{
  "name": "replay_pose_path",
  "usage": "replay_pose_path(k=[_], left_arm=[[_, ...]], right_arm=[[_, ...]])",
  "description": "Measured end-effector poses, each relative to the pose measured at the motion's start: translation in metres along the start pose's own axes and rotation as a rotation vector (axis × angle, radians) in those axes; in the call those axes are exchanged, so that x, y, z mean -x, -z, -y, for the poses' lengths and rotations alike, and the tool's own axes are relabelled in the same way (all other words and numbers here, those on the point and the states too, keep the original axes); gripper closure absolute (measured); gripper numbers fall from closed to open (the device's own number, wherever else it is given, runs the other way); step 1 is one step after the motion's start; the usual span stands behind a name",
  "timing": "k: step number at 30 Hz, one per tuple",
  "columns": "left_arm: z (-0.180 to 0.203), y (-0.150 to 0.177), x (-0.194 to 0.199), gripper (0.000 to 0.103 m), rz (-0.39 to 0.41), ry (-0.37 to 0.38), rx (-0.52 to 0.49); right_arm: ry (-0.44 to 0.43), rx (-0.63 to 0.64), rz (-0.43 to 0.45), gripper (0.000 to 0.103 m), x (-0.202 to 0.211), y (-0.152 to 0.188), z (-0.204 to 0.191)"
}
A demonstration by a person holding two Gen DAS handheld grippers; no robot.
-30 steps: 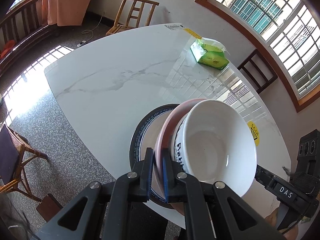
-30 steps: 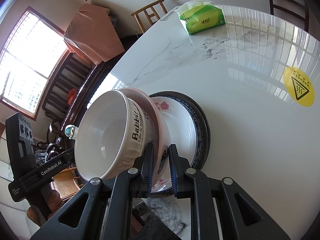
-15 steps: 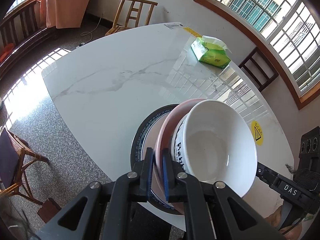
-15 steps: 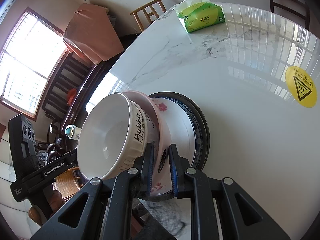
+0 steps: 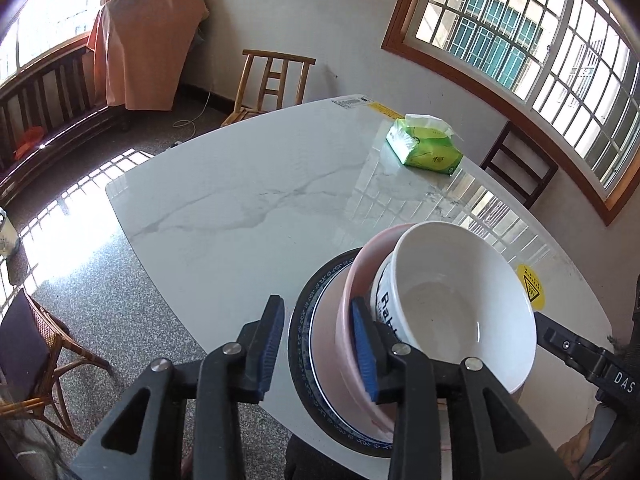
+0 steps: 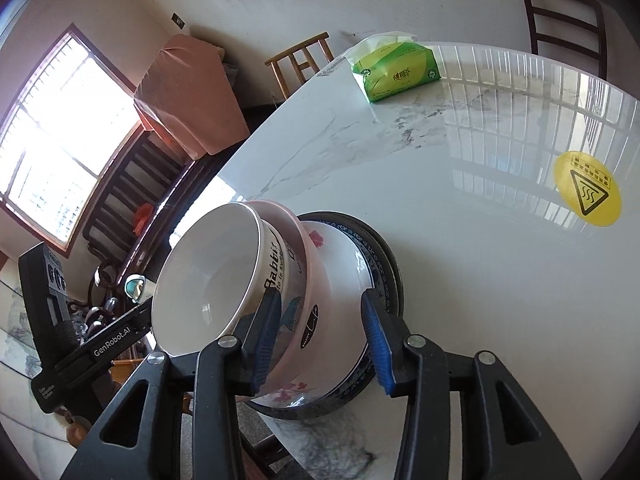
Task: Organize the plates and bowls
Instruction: 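Lower the bowl stack onto the pink-flowered plate with both grippers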
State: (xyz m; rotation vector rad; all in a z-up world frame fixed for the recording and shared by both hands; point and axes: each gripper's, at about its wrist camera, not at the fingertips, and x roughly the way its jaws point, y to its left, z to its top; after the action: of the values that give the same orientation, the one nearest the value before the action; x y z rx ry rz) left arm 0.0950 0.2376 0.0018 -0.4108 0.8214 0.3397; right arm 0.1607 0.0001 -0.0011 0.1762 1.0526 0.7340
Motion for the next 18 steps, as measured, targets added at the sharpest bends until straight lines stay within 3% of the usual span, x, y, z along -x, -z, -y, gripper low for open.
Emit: replay_pose_path(k=[8,13,18], left_arm=[[-0.005,0.014,0.007,0.048,0.102,-0.032,-0.033],[-0.001,0.02,0.014,0.047,0.179,-0.03,-0.087],[-0.004,0.024,0.025,0.047,0.231,-0.005,-0.098]], right_arm=[[-0.012,0.013,0.09,0.054,0.012,0.009,-0.005],[-0.031,0.05,0.118,0.043,0.016,0.022,-0.015],[-0.037,0.074,0.119,0.042,0.017,0.034,-0.024]])
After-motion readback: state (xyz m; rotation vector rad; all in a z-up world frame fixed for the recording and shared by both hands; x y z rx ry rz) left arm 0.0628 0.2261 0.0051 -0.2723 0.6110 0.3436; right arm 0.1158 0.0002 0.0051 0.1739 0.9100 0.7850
